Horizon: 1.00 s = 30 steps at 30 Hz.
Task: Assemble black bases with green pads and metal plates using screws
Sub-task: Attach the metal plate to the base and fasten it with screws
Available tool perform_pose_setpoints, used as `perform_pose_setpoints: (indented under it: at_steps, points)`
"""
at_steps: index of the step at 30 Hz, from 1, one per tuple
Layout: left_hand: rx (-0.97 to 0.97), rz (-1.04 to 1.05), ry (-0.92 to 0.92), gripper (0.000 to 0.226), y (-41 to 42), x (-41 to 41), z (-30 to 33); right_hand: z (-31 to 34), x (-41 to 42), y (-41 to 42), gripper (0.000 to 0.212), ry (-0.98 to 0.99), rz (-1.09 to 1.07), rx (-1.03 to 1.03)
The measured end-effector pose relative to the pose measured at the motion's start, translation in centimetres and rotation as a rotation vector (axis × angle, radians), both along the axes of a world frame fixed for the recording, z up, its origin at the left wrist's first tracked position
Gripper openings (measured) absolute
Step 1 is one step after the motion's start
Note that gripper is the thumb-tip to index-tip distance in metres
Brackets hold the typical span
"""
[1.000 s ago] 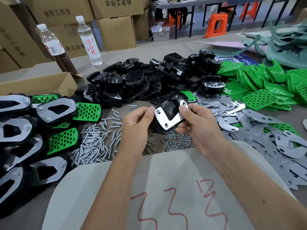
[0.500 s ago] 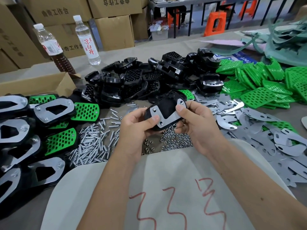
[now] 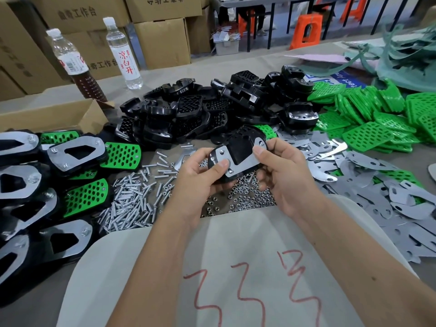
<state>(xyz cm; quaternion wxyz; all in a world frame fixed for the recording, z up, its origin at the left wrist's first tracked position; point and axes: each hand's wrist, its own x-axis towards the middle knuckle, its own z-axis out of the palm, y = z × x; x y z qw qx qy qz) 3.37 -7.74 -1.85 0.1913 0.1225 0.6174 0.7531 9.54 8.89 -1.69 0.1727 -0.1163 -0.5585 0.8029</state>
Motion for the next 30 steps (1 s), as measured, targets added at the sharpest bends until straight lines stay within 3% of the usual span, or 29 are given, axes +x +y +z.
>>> perform_pose_setpoints:
  at_steps: [5, 15, 23, 30]
  points:
    - [-0.024, 0.049, 0.057, 0.014, 0.49, 0.15, -0.19, -0.02, -0.24, -0.19, 0.007, -0.03, -0.006, -0.011]
    - [-0.014, 0.038, 0.073, 0.02, 0.08, 0.12, -0.09, 0.09, -0.11, 0.16, 0.004, -0.02, 0.028, -0.035]
    - [0.015, 0.063, 0.09, 0.023, 0.26, 0.25, 0.13, 0.22, 0.08, 0.41, 0.018, 0.016, 0.043, -0.037]
    - [-0.001, 0.075, 0.096, 0.025, 0.05, 0.12, 0.03, 0.25, -0.06, 0.15, 0.008, -0.053, 0.053, 0.017]
